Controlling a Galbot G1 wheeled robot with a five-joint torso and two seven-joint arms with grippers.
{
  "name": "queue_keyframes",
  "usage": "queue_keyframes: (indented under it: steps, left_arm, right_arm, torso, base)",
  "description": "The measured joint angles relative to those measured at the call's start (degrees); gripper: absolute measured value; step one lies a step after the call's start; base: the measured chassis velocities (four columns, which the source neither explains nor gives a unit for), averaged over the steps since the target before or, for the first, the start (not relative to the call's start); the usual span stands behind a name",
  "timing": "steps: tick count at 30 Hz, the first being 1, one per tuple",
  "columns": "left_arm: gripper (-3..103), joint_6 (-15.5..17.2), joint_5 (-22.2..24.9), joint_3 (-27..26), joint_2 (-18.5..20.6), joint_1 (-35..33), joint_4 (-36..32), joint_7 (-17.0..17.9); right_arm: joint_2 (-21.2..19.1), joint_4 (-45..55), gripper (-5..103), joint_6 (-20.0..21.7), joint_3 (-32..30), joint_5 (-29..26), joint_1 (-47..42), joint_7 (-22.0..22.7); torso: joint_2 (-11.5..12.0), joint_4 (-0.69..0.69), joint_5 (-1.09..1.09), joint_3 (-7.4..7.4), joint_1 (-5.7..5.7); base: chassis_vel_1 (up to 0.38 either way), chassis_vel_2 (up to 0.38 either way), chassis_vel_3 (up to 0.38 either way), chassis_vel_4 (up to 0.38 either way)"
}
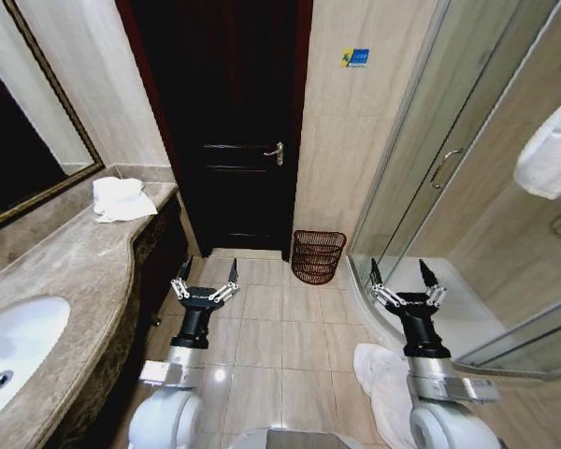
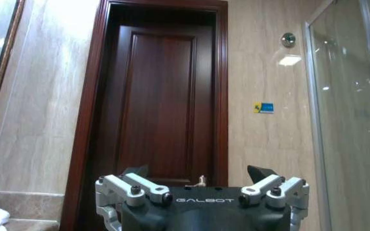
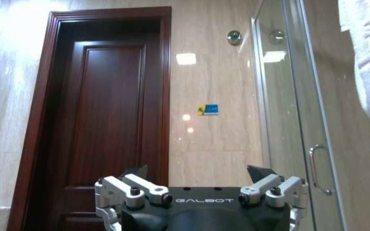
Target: Discard the used towel into the hamper.
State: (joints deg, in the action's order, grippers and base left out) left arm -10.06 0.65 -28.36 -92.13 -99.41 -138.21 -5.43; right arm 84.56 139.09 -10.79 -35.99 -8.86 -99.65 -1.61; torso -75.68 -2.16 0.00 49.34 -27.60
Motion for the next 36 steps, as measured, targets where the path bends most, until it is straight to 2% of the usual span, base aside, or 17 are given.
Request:
queue_keyframes:
  steps: [16,28,36]
  left_arm:
    - [100,-0.31,0.23,-0.37,0.00,0.49,0.85,0.08]
    - [100,-1.83,0.06,-0.46,0.00,0.71,1.42,-0.57]
    - [100,-1.75,0.12,-0.07,0.00,0.46,1.36,0.96]
  right_arm:
    - [-0.45,-0.87,100,-0.11,-0.02,-0.66,1.08,-0.06]
    - [-0.41,-1.81,100,-0.31,0.08,-0.93,1.37,-0.48]
    - [-0.41,-2.43,100,-0.75,0.27,-0.82,1.35,-0.49]
  torso:
    - [0.00,0.00,0.00,0.00,0.00]
    - [0.00,0.00,0.00,0.00,0.00]
    - [0.00,0.01,0.00,0.00,0.00]
  base:
    - [-0.045,0.044,0.042,-0.044]
    - [-0.076,0.073,0.071,-0.077]
    - [-0.097,0.104,0.099,-0.105]
